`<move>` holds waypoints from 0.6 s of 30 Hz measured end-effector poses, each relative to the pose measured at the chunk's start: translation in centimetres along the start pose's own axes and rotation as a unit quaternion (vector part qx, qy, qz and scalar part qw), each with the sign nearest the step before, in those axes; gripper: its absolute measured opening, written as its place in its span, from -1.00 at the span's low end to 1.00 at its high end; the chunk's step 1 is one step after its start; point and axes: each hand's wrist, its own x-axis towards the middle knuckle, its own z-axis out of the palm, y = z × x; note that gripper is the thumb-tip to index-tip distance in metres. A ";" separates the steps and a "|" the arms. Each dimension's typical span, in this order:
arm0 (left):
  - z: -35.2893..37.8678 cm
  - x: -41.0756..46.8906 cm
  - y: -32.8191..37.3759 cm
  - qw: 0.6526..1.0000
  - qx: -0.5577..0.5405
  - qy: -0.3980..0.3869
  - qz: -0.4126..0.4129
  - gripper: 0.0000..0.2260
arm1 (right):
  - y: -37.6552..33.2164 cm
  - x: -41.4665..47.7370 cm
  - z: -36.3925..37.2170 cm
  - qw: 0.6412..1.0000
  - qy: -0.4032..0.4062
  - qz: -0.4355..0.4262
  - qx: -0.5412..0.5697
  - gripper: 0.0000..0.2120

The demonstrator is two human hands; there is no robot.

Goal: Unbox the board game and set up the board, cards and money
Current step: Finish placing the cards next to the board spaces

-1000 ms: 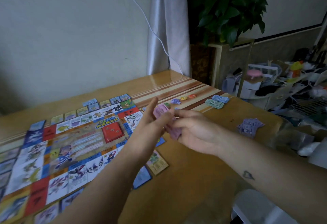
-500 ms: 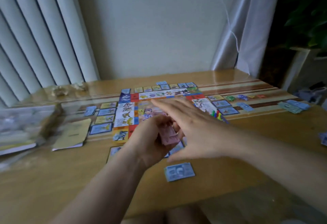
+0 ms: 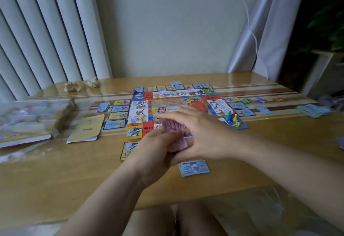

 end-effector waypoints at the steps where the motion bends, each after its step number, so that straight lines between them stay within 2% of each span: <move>1: -0.1 0.0 0.0 1.000 0.023 0.000 0.011 -0.78 | 0.0 -0.1 -0.4 0.999 -0.005 0.032 0.031 -0.19; 3: -0.6 0.3 -0.1 0.998 0.058 -0.004 0.012 -0.82 | 0.5 0.1 -1.1 0.989 0.018 0.098 0.111 -0.39; 5: -1.0 0.6 -0.3 0.996 0.084 -0.011 -0.001 -0.85 | 1.3 0.3 -1.4 0.974 0.039 0.138 0.178 -0.68; 6: -1.2 0.8 -0.5 0.994 0.105 -0.010 -0.004 -0.87 | 1.7 0.4 -1.3 0.968 0.035 0.147 0.201 -0.76; 12: -1.6 0.9 -1.8 0.975 0.221 0.000 -0.014 -0.92 | 2.7 0.0 -0.1 0.963 0.004 0.179 0.200 -0.84; 18: -1.9 0.6 -2.4 0.968 0.245 0.036 -0.043 -0.82 | 3.6 -0.7 0.8 0.962 -0.036 0.185 0.200 -0.85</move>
